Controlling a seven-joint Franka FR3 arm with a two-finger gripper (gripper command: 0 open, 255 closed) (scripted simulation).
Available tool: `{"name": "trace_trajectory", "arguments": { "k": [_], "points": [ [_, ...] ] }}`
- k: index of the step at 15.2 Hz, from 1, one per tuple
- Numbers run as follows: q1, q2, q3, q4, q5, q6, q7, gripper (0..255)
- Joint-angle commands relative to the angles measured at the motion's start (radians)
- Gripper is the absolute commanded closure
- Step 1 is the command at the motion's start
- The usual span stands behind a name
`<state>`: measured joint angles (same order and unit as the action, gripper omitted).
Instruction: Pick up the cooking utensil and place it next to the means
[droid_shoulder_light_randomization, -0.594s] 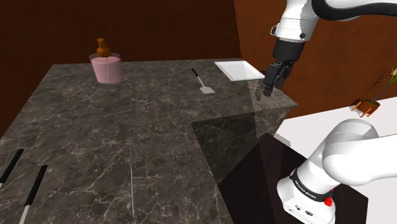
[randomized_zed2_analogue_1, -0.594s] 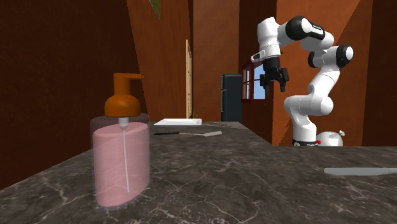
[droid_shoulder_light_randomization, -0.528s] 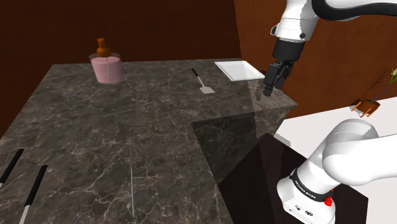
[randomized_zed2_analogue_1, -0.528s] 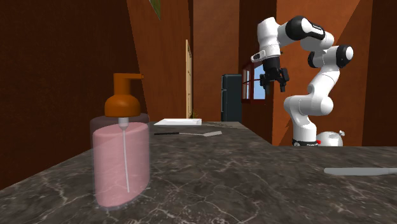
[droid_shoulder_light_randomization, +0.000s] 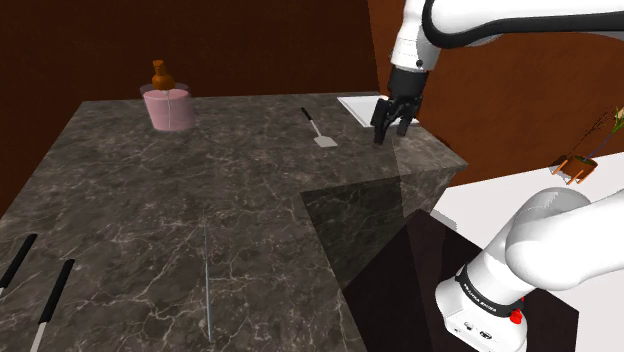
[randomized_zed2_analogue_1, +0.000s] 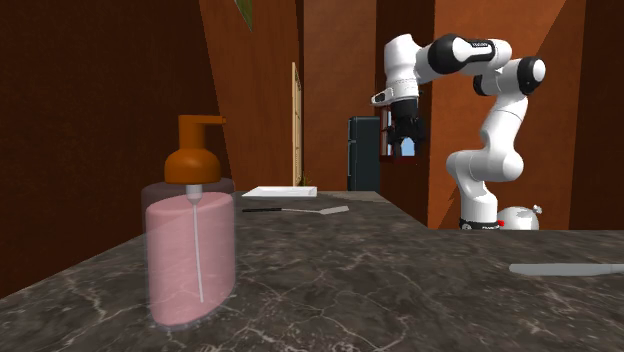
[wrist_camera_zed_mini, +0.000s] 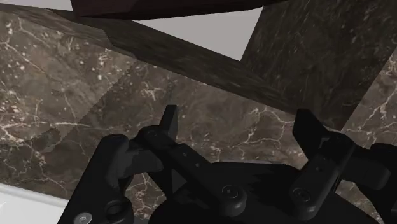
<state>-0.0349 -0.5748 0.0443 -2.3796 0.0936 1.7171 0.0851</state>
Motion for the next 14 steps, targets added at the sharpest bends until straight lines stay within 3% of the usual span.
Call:
{"name": "trace_trajectory", "arguments": {
  "k": [1,14],
  "points": [
    [-0.007,0.06,0.009,0.024,-0.002,0.05,0.025,0],
    [-0.058,0.522,0.026,0.328,-0.067,0.282,0.179,0]
  ]
}}
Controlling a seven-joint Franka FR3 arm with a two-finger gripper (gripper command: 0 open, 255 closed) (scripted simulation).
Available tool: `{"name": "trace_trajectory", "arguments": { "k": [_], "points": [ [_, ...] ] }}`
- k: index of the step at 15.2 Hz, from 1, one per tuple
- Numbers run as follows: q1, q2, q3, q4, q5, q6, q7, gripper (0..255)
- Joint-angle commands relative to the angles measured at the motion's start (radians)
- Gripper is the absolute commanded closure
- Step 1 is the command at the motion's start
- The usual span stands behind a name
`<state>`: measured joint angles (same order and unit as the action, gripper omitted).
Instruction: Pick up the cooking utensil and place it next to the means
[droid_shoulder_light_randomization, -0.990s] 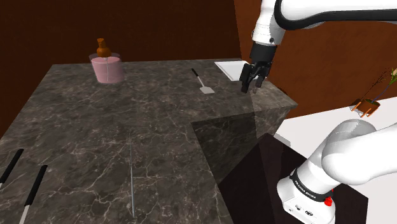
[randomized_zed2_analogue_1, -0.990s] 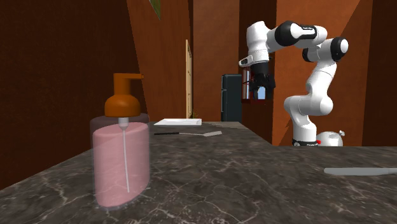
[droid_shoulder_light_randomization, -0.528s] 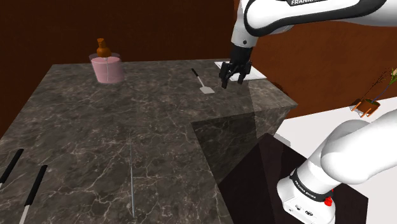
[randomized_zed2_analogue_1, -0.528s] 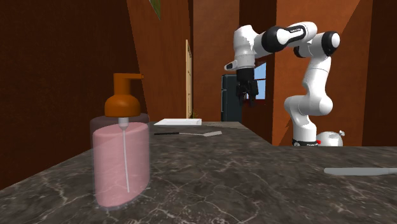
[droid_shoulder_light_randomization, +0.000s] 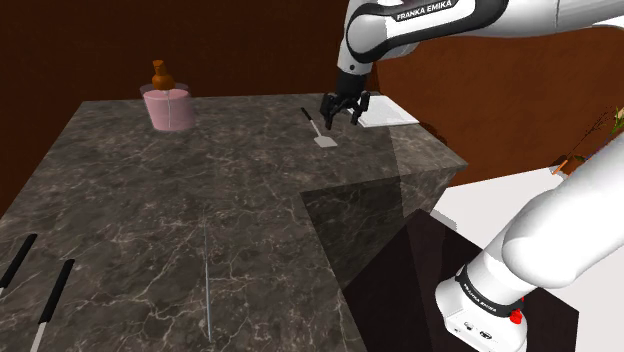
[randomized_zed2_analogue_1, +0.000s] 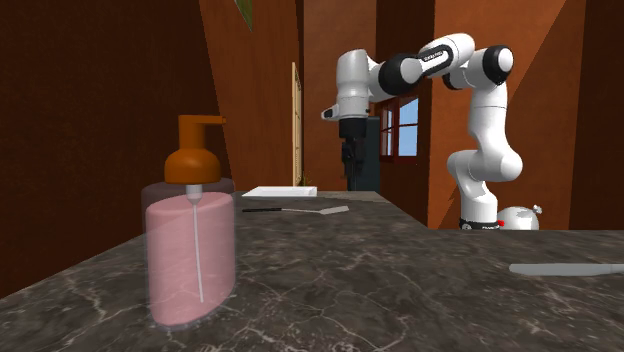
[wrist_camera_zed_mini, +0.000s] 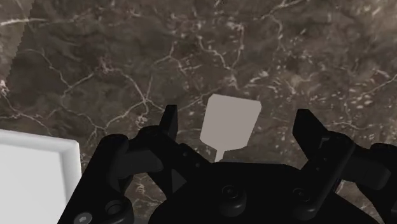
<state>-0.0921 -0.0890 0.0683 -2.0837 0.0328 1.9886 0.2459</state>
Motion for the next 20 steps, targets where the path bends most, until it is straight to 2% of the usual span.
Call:
{"name": "trace_trajectory", "arguments": {
  "k": [1,12,20],
  "points": [
    [-0.003,0.071,0.001,0.064,-0.013,0.019,0.03,0],
    [-0.016,0.449,-0.036,0.478,-0.072,0.039,0.14,0],
    [-0.017,0.487,-0.037,0.431,-0.074,0.124,0.142,0]
  ]
}}
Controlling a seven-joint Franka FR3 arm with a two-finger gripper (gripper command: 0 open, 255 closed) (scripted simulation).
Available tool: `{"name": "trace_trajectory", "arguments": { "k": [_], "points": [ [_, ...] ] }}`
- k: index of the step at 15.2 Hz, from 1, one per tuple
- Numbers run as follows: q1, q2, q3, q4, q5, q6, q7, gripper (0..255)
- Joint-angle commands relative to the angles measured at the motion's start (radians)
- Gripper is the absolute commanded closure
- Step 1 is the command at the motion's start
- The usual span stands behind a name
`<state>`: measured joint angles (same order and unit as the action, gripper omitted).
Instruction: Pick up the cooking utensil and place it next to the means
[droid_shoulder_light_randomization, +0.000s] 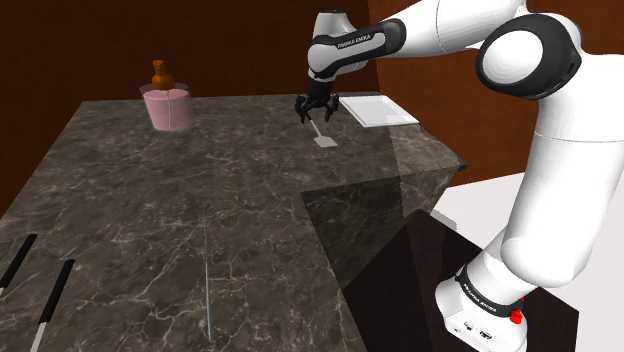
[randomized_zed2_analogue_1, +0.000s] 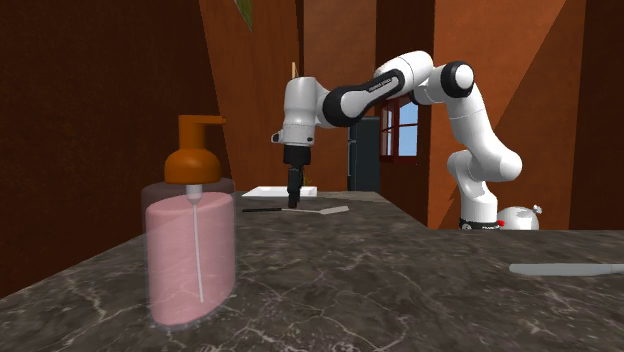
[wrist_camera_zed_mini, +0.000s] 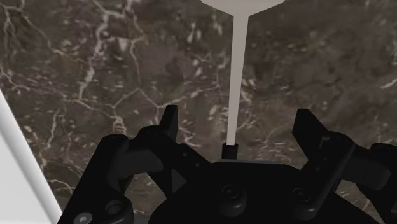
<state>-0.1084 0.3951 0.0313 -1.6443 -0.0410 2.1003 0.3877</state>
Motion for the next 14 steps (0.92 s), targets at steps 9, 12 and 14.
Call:
{"name": "trace_trajectory", "arguments": {
  "k": [9,12,14],
  "points": [
    [0.0,0.003,0.0,-0.008,0.0,0.012,0.0,255],
    [0.0,0.003,0.0,-0.008,0.0,0.012,0.0,255],
    [0.0,0.003,0.0,-0.008,0.0,0.012,0.0,255]
  ]
}}
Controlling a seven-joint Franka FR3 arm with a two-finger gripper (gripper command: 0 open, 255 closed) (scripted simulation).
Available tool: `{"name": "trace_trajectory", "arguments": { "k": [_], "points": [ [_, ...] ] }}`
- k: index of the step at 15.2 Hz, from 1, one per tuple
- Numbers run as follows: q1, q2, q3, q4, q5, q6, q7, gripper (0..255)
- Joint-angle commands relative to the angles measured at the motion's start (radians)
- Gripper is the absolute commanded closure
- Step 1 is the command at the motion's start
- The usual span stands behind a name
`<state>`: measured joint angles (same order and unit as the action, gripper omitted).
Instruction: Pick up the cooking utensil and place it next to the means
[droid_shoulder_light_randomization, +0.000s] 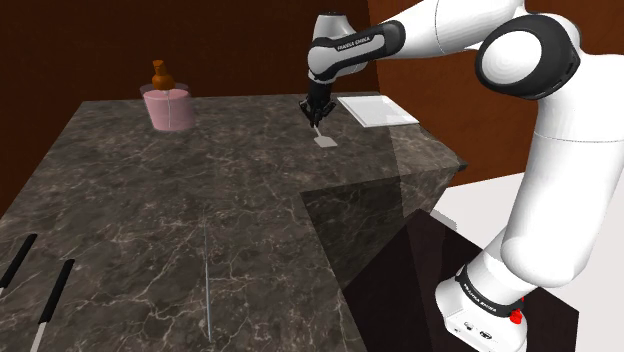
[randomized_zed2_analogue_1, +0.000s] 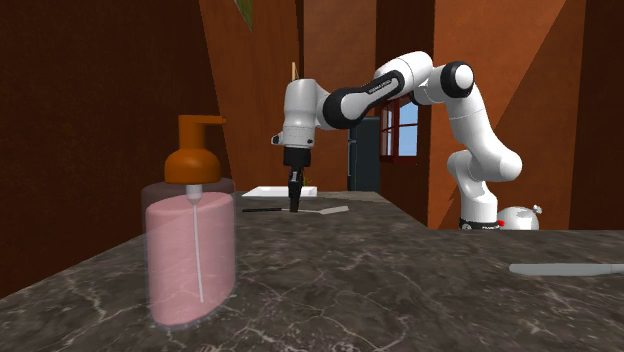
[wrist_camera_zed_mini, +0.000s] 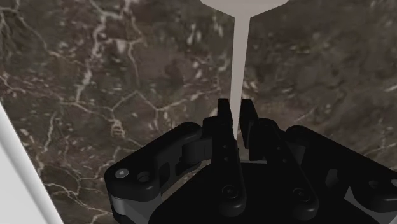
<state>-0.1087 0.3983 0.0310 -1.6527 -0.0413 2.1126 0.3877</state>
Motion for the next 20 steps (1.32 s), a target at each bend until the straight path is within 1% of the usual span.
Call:
{"name": "trace_trajectory", "arguments": {
  "k": [1,3,20],
  "points": [
    [0.0,0.0,0.0,0.0,0.0,0.0,0.0,255],
    [0.0,0.0,0.0,0.0,0.0,0.0,0.0,255],
    [0.0,-0.05,0.002,0.157,0.005,-0.207,-0.007,255]
  ]
}}
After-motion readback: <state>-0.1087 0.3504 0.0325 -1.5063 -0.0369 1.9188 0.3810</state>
